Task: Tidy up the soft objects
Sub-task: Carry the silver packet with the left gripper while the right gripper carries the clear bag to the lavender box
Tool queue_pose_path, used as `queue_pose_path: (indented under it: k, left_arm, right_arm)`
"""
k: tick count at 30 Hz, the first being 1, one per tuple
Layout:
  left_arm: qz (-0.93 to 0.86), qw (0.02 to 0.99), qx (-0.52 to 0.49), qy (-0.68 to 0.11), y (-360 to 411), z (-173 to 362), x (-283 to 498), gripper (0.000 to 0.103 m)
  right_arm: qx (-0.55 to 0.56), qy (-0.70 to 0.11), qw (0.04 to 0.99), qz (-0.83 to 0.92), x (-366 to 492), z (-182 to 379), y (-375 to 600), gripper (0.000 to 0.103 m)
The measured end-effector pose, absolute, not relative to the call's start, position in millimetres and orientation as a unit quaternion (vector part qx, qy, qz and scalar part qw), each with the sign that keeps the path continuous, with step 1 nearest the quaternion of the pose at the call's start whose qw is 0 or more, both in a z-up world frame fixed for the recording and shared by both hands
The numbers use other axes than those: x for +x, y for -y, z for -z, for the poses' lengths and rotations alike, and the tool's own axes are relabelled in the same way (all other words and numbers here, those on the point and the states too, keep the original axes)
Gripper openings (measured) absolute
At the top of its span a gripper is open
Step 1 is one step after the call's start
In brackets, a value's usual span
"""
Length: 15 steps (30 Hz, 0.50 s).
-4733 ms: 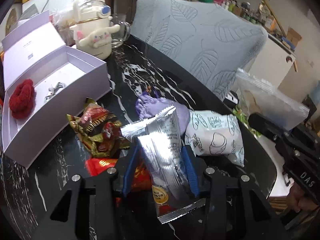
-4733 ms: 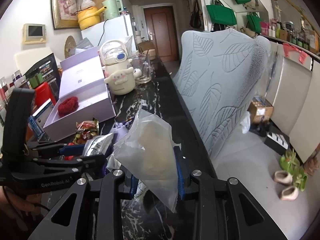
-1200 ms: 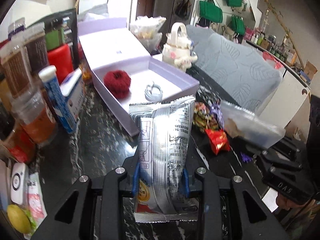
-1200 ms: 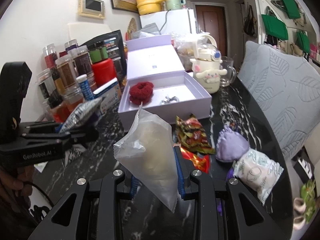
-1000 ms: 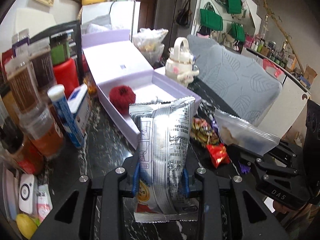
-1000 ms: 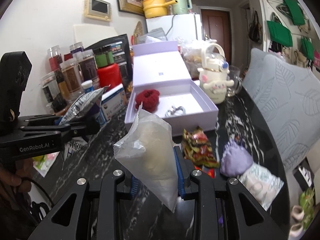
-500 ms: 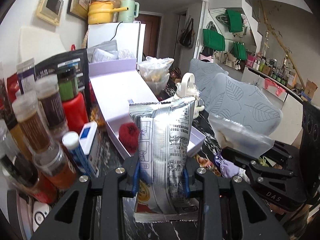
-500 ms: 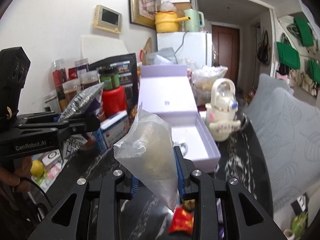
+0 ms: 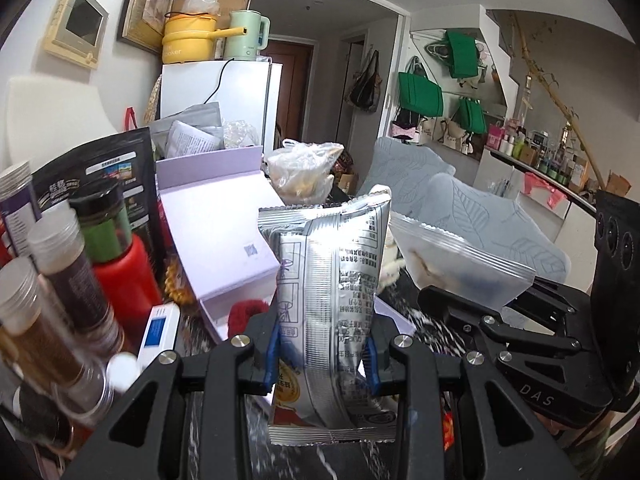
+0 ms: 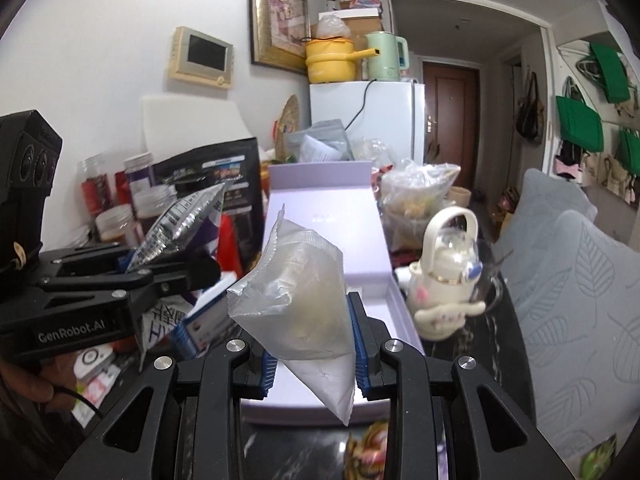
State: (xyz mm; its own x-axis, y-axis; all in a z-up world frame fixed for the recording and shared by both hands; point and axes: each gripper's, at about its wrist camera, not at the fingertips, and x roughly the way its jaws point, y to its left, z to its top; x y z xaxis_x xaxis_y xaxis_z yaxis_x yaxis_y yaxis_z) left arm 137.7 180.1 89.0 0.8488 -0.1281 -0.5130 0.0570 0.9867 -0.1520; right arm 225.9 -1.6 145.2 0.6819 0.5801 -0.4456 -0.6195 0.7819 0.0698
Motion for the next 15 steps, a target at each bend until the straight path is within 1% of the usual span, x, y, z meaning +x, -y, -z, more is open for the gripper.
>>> queue_pose_path:
  k: [9,13,15]
  left_arm:
    - [0.022,0.961,-0.084,-0.261,-192.7,-90.7,181.4,0.032]
    - [-0.016,0.965,-0.049,-0.256,-194.2,-86.7,189.6,0.032]
    - [-0.017,0.965,-0.05,-0.256,-198.4,-85.2,193.0,0.032]
  right_arm:
    - [-0.049,-0.209,0.918,-0.332,268.1,-159.7,-18.0,0.03]
    - [-0.06,-0.201,0.919,-0.333,281.2,-155.5,-28.8,0.03]
    - [-0.065,-0.209,0.916,-0.336,286.2,-151.6,-34.1,0.03]
